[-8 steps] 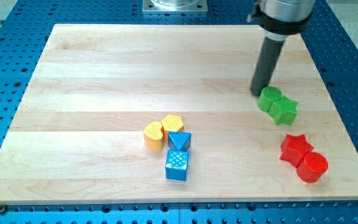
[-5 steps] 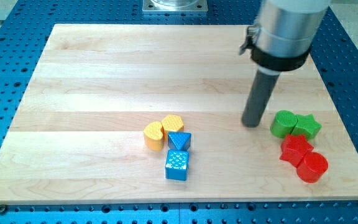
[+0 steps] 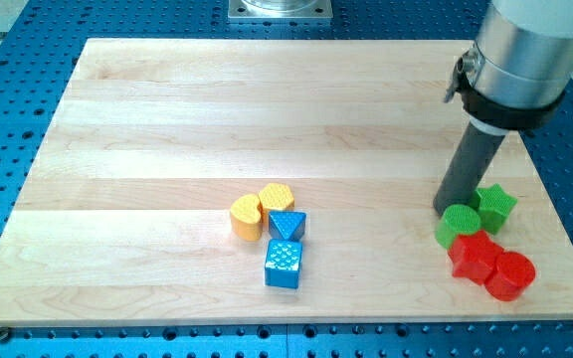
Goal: Push the green star top right to the green circle
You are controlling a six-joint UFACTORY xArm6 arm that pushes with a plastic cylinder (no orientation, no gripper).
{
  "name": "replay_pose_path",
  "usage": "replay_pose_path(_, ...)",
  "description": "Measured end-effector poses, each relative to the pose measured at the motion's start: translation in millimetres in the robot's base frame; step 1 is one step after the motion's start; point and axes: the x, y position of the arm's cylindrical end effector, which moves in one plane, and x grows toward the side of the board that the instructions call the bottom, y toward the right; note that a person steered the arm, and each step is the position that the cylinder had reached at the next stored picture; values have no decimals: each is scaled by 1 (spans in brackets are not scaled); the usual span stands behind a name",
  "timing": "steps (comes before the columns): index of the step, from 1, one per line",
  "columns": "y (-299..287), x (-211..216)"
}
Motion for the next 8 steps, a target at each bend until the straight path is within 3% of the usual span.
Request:
replay_pose_path(1, -8, -28)
replay_pose_path(2, 29, -36)
replay_pose_path(3, 16, -7)
replay_pose_path(5, 123, -25)
replay_pose_path(6, 116, -25)
replay_pose_path(7, 50, -6)
replay_pose_path(8, 36, 1)
